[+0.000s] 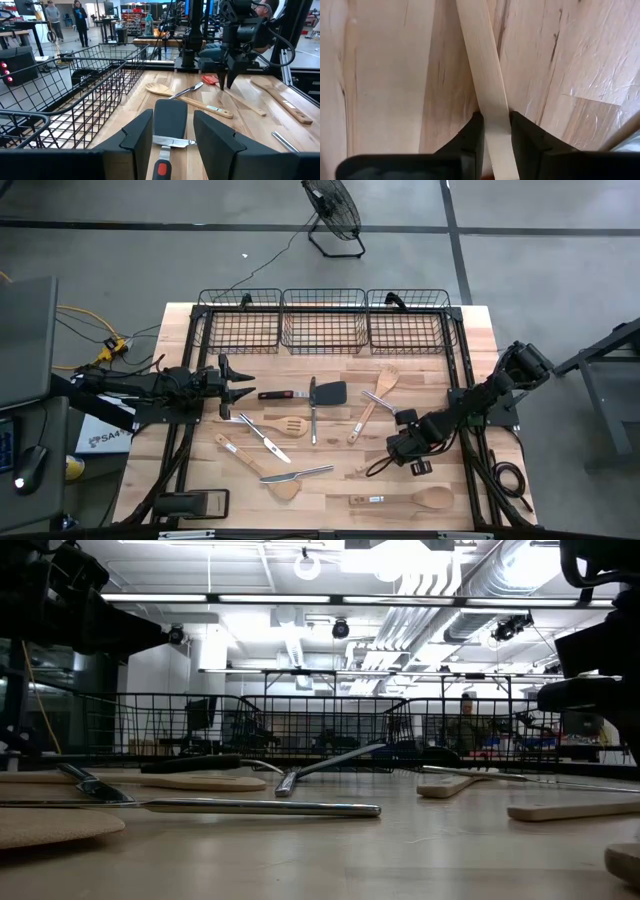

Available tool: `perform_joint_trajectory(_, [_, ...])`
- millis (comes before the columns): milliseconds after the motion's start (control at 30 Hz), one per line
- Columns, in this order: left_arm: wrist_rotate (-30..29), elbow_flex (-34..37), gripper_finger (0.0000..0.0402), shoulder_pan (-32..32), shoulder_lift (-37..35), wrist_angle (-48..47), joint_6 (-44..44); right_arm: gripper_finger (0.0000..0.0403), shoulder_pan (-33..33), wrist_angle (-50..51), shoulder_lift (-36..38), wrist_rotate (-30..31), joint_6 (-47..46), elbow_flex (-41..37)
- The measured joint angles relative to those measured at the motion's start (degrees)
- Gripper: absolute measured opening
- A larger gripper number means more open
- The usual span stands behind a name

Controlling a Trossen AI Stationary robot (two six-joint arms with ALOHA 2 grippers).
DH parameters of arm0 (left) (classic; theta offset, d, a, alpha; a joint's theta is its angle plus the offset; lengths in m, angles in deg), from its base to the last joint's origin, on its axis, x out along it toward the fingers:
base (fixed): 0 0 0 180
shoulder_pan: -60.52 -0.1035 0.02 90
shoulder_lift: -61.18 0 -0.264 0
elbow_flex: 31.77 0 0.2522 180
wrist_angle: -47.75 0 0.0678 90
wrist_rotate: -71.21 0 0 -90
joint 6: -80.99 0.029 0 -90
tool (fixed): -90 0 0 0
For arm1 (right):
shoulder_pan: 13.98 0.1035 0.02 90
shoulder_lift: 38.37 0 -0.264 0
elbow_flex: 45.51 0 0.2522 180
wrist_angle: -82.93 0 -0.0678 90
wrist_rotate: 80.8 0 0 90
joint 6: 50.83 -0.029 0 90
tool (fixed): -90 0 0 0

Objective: Pick & Place Kitchen Items
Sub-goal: Put the orange spatula into the right mesh basket

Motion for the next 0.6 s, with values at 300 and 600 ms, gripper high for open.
perform_joint_trajectory(300, [0.02, 0.0, 0.0141, -0.01, 0.02, 0.02, -0.02, 0.0064, -1.08, 2.74, -0.33, -0.54, -2.64, 3.14])
perform_joint_trajectory(600, [0.02, 0.0, 0.0141, 0.02, 0.02, 0.02, -0.02, 0.0062, -3.54, 3.45, -0.2, 0.12, -3.77, 7.87])
